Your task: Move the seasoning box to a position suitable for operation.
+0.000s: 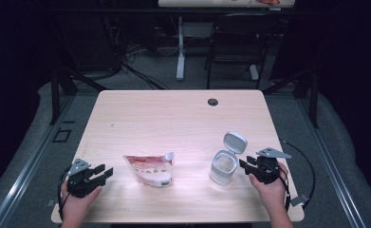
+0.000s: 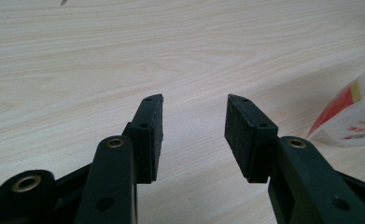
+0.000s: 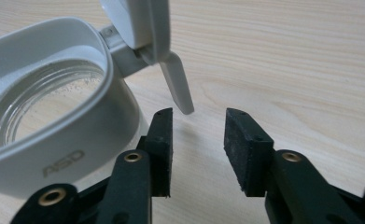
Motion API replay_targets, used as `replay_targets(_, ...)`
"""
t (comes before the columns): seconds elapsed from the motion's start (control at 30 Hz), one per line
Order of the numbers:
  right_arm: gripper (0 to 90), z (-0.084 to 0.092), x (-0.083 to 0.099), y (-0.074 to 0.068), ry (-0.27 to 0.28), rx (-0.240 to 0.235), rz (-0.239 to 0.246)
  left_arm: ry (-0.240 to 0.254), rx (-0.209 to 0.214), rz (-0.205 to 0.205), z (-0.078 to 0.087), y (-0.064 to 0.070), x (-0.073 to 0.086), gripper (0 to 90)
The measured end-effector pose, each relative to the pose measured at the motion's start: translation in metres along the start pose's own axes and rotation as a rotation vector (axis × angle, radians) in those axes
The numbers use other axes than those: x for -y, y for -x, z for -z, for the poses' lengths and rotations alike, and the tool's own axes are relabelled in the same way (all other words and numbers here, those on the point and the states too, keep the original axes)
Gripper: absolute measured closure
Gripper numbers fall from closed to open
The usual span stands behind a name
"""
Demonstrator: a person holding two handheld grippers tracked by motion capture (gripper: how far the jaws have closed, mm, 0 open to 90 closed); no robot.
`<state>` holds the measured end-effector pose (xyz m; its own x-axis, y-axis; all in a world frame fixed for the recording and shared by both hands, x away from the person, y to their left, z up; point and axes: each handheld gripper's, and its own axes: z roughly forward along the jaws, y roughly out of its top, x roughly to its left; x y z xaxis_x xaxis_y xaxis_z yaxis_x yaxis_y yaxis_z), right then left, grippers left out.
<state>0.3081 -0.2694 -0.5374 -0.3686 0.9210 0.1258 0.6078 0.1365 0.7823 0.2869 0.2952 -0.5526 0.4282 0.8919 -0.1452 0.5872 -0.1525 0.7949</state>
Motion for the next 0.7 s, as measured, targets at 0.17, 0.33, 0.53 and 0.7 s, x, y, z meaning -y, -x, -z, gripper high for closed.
replay_targets(0.17, 58.4, 0.006, 0.001, -0.001, 0.032, 0.072, -0.020, 0.006, 0.016, 0.007, 0.004, 0.001, -0.001, 56.7)
replay_targets(0.33, 58.2, 0.016, 0.002, -0.008, 0.075, 0.068, 0.025, -0.001, 0.039, -0.020, 0.007, 0.005, -0.003, 61.3)
replay_targets(0.53, 58.0, 0.031, 0.005, -0.021, 0.101, 0.055, 0.110, 0.003, 0.046, -0.042, 0.015, 0.013, -0.008, 61.7)
replay_targets(0.7, 43.5, 0.037, 0.012, -0.021, 0.151, 0.043, 0.152, 0.004, 0.044, -0.050, 0.021, 0.014, -0.011, 62.9)
